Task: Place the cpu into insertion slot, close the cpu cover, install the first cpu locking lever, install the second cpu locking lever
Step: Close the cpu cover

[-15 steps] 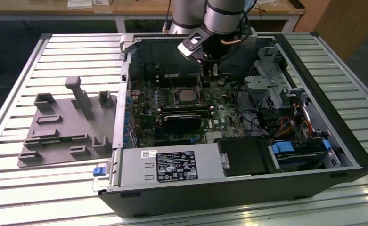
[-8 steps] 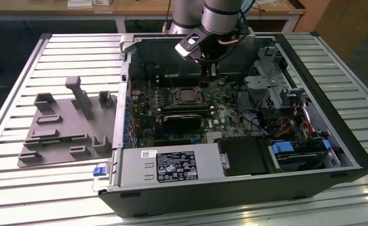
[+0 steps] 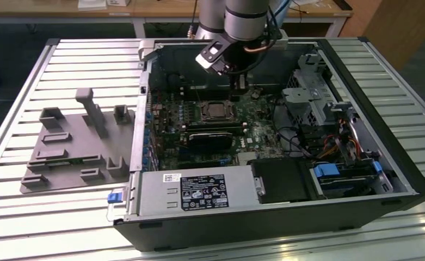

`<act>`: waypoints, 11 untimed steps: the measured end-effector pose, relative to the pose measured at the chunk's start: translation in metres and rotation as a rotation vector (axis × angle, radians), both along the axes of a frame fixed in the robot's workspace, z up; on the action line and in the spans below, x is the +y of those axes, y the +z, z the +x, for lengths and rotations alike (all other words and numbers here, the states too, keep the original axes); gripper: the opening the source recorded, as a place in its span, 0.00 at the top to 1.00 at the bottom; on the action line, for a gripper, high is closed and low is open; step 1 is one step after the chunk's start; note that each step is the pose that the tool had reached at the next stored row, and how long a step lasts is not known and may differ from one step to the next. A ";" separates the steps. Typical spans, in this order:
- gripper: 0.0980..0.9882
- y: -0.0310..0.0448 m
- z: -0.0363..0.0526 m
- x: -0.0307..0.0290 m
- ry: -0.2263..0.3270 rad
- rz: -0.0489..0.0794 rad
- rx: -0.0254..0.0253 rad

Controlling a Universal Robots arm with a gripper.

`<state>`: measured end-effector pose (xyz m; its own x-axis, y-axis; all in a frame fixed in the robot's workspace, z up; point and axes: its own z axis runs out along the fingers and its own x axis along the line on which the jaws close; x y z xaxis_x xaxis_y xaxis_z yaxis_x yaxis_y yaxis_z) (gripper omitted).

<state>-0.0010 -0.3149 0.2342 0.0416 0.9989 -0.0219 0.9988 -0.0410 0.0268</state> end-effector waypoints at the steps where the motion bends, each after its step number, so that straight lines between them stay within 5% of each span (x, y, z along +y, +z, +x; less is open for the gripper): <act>1: 1.00 -0.0006 -0.0022 0.0000 0.000 0.001 -0.0060; 4: 1.00 -0.0021 -0.0102 0.0001 0.000 0.003 -0.0175; 11: 1.00 -0.0046 -0.0275 0.0000 0.000 0.003 -0.0218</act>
<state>-0.0285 -0.3149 0.2296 0.0418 0.9990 -0.0176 0.9980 -0.0409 0.0484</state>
